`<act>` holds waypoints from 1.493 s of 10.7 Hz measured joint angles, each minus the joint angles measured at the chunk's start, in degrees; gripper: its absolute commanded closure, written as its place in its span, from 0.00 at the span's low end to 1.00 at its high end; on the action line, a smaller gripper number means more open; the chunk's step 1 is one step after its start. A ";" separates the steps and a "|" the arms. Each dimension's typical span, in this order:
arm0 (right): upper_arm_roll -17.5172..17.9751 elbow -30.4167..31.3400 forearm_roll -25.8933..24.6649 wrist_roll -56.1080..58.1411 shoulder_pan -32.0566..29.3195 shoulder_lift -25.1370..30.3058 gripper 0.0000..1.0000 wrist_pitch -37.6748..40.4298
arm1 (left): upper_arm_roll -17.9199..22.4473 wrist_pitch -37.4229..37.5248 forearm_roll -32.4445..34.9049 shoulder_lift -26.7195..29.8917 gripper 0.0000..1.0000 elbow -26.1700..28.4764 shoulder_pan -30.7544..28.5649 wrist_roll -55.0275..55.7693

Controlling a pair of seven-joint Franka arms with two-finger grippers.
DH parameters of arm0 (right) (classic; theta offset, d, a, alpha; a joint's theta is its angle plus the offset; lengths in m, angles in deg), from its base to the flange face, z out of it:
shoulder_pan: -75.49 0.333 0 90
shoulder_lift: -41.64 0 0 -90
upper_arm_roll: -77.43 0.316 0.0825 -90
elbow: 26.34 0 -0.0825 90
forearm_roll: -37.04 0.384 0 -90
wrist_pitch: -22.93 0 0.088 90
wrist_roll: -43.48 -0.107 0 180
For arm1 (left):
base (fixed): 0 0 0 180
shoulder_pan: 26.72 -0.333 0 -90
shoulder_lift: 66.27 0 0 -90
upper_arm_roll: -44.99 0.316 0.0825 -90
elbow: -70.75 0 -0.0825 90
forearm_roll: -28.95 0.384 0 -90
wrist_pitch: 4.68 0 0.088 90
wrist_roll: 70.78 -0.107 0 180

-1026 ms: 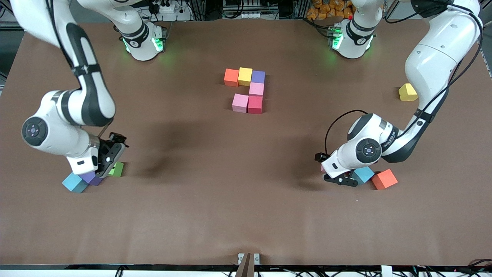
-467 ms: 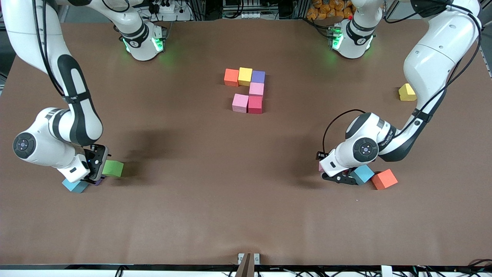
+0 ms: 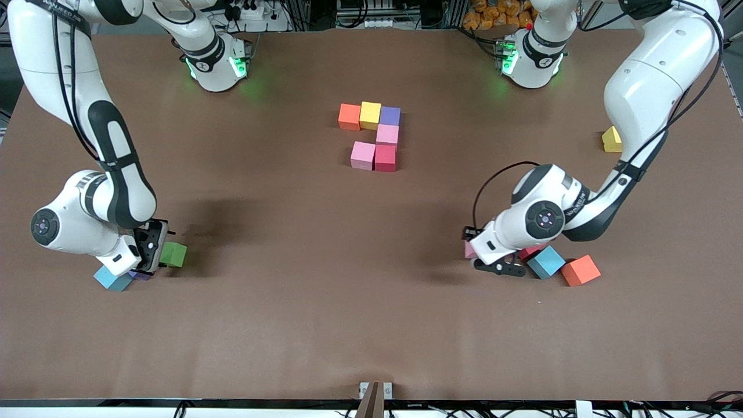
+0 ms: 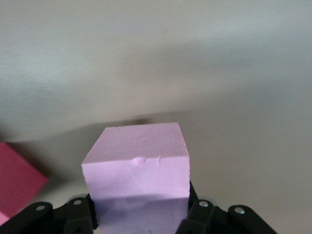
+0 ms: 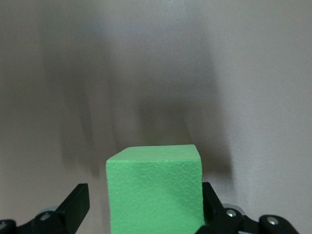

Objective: Form number 2 with 11 blocks
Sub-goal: 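Carry pink to the stack with the left gripper while the right gripper lifts green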

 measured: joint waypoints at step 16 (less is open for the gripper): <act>2.53 -13.65 1.40 -2.90 2.67 0.24 0.94 14.34 | -2.35 -6.31 -5.59 0.09 0.83 -6.82 33.54 98.98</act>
